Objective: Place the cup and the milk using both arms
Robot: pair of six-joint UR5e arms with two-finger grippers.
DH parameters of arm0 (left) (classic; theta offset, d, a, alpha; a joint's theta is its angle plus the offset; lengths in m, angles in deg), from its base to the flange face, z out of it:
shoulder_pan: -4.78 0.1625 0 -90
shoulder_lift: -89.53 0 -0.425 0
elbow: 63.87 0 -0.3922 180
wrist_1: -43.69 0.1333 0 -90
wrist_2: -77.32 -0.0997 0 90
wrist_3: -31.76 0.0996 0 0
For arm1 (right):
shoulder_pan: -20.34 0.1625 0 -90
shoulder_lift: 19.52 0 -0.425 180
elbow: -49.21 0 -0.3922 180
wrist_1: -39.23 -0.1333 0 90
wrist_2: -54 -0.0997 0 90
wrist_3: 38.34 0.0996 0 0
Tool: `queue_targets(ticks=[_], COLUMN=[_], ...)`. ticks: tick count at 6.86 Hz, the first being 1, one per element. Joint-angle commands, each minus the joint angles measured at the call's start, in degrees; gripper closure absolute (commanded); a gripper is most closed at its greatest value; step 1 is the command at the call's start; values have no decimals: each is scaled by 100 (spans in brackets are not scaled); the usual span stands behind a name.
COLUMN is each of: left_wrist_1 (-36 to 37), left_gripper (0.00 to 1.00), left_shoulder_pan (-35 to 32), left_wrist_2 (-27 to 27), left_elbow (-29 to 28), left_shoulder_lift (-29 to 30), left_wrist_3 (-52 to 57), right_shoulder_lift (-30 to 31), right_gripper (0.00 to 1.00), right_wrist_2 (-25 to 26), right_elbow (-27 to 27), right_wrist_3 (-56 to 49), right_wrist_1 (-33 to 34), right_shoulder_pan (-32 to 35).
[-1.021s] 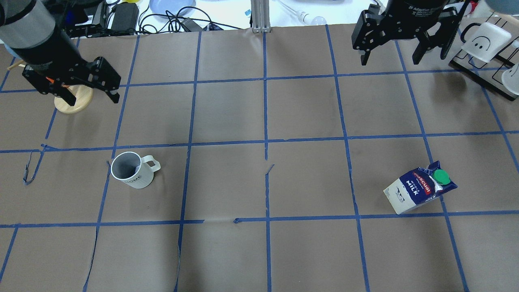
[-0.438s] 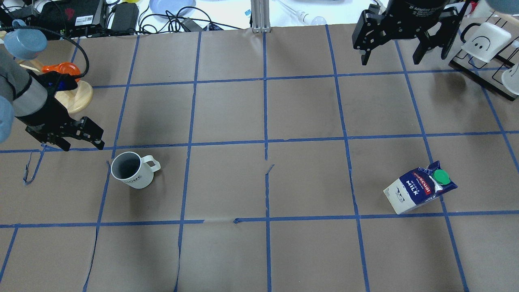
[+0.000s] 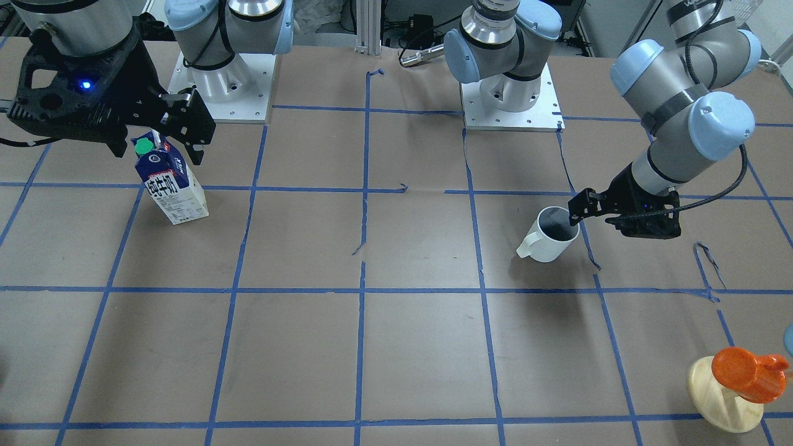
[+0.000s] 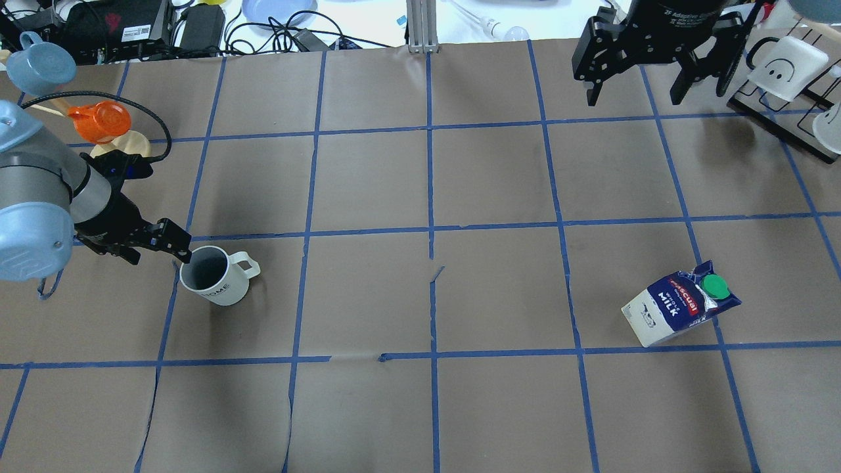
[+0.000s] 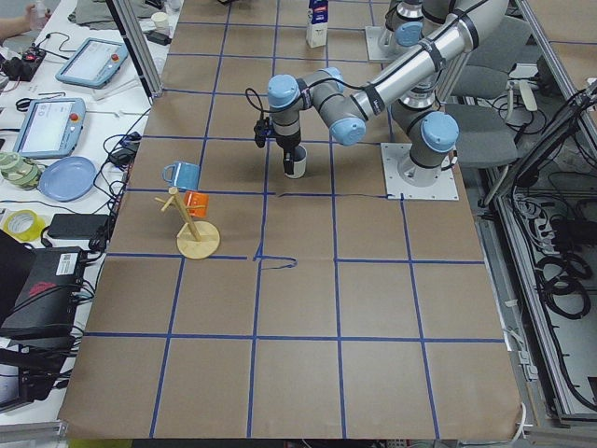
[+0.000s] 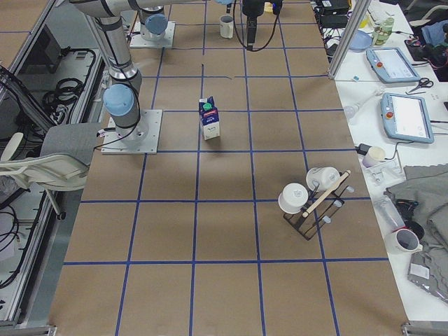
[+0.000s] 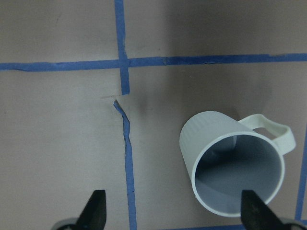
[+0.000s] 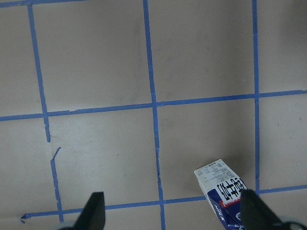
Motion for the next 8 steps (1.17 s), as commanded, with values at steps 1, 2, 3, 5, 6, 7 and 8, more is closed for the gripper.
queue_targets(ticks=[1, 2, 3, 5, 6, 7, 8], left_wrist_1=[12, 12, 21, 12, -57, -93, -111], left_gripper=[27, 56, 75, 99, 100, 100, 100], left_shoulder_pan=[1, 1, -7, -86, -147, -400, -1169], left_wrist_2=[194, 194, 185, 150, 167, 228, 185], left_elbow=[68, 77, 77, 68, 68, 42, 15], left_shoulder_lift=[270, 341, 376, 246, 166, 53, -105], left_wrist_3=[-15, -33, -33, -242, -400, -959, -1835], right_shoulder_lift=[-1, -10, -45, -72, -72, -63, -80], right_gripper=[0, 0, 0, 0, 0, 0, 0], right_wrist_2=[5, 5, -12, -21, -12, -21, -30], right_elbow=[1, 1, 1, 10, 184, 377, 423], right_wrist_3=[-1, -19, -167, -833, -1254, -1476, -1591], right_wrist_1=[0, -9, -18, -18, 26, 70, 61], right_shoulder_pan=[-12, -47, -99, -502, -756, -1003, -1205])
